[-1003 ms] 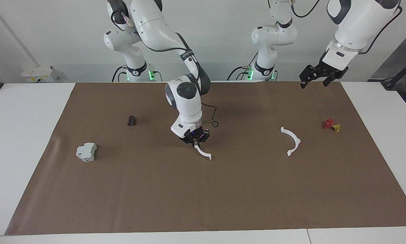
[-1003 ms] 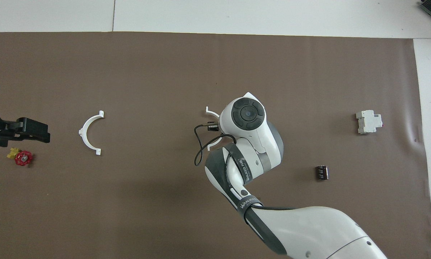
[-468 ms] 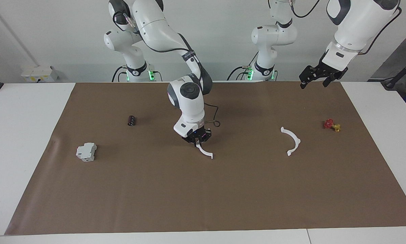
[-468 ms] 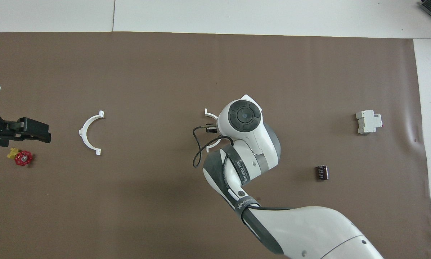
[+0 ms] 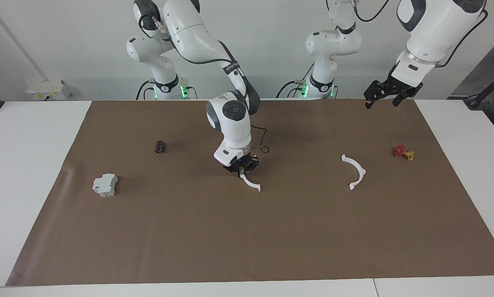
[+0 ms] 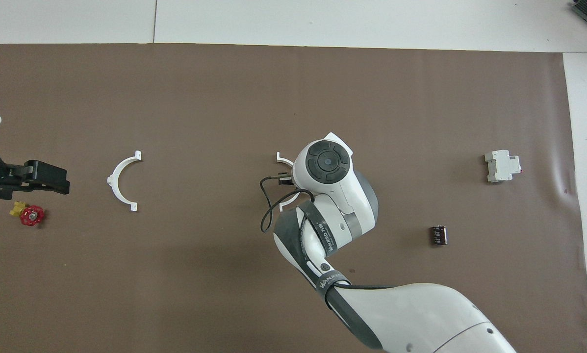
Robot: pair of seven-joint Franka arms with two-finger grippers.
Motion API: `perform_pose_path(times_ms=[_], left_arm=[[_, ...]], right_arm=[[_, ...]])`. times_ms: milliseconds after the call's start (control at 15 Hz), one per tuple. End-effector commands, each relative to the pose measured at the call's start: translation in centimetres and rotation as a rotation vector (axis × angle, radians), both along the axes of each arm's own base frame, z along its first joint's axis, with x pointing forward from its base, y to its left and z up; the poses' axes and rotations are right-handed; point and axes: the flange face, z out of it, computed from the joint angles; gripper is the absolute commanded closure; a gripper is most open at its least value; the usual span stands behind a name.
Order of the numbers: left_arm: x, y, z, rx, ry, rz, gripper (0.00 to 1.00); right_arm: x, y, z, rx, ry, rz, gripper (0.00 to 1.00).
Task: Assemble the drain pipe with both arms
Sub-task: 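Carry the clamp half toward the table center and lower it, then open the right gripper and withdraw it to its rest side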
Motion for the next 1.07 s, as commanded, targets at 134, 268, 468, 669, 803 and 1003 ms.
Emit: perform_pose_path(times_ms=[134,268,468,669,803,1003], left_arm=[[-0.7,0.5,0.0,-0.013,-0.017,-0.005,0.00],[-0.5,0.5,-0.5,-0.013,-0.032,0.000,0.00],[-0.3,0.6,-0.7,-0.014,-0.067,0.007,0.00],[-1.2,1.0,-2.7,-0.013,-0.107,0.016,0.00],[-1.9,2.6,-4.8,-0.010,-0.147,0.048,0.00],[-1.6,4.0,-8.2,-0.007,-0.179,0.080,0.00]], right_arm=[[0.4,-1.3,2.6,-0.003,-0.018,-0.033,0.00],[1.6,-4.1,6.2,0.014,-0.035,-0.076,0.00],[3.6,-10.7,12.2,0.046,-0.066,-0.160,0.00],[4.8,-18.7,16.2,0.036,-0.045,-0.189,0.00],[4.6,-24.4,18.4,0.003,-0.023,-0.185,0.00],[3.1,-31.0,20.7,-0.015,0.058,-0.231,0.00]])
